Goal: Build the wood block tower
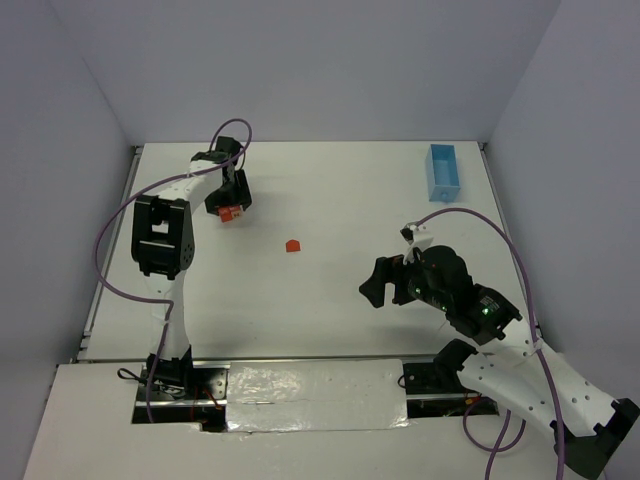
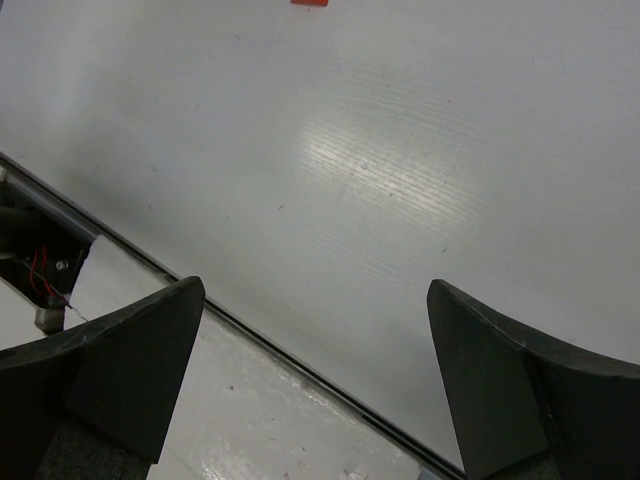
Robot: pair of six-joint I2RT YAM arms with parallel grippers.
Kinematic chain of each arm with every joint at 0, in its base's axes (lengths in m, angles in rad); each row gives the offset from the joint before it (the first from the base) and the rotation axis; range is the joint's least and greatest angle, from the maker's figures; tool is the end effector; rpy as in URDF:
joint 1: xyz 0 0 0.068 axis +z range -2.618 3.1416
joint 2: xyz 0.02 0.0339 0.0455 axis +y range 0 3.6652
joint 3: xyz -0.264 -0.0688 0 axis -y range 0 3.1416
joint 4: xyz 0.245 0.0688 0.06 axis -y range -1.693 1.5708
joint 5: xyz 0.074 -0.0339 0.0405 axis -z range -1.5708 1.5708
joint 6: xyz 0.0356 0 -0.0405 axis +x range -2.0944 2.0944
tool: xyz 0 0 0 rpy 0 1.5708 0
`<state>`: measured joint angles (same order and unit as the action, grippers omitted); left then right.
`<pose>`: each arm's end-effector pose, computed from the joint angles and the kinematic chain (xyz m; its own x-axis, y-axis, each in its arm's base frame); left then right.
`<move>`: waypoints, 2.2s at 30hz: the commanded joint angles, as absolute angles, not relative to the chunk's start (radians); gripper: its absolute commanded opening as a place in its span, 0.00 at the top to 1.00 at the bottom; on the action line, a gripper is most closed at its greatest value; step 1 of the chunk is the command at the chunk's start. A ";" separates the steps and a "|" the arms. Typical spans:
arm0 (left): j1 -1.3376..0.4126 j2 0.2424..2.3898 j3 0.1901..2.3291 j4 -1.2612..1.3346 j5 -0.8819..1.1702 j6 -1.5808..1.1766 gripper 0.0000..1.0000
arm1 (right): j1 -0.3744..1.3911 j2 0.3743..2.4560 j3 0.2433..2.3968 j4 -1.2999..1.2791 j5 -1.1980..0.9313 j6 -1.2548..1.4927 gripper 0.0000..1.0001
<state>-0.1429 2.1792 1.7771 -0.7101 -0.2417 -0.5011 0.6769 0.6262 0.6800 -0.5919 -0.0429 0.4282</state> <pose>0.4643 -0.0582 0.1921 -0.7945 -0.3569 -0.4914 -0.3971 0.9175 -0.0244 0.1094 0.0899 0.2852 -0.6352 0.0218 -0.7720 -0.4295 0.8208 0.3766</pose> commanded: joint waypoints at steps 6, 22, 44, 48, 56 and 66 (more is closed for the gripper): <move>-0.143 2.166 1.758 -0.709 -0.252 -0.515 0.11 | 0.678 0.621 0.676 -0.558 -0.055 0.414 0.00; -0.150 1.978 1.732 -0.681 -0.265 -0.512 0.00 | 0.680 0.626 0.678 -0.558 -0.058 0.413 0.00; -0.745 1.693 1.408 -0.658 -0.503 -0.765 0.01 | 0.672 0.563 0.690 -0.591 0.109 0.459 0.00; -0.744 1.804 1.437 -0.649 -0.511 -0.831 0.01 | 0.675 0.560 0.684 -0.584 0.097 0.454 0.00; -0.712 1.925 1.486 -0.631 -0.499 -0.841 0.09 | 0.673 0.572 0.681 -0.581 0.080 0.451 0.00; -0.650 1.861 1.407 -0.373 -0.161 -0.181 0.00 | 0.673 0.560 0.675 -0.569 0.043 0.440 0.00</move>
<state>-0.6720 1.9072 1.4105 -0.4625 -0.3309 -0.4503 0.6743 0.5716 0.6796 -0.5987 0.0628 0.4515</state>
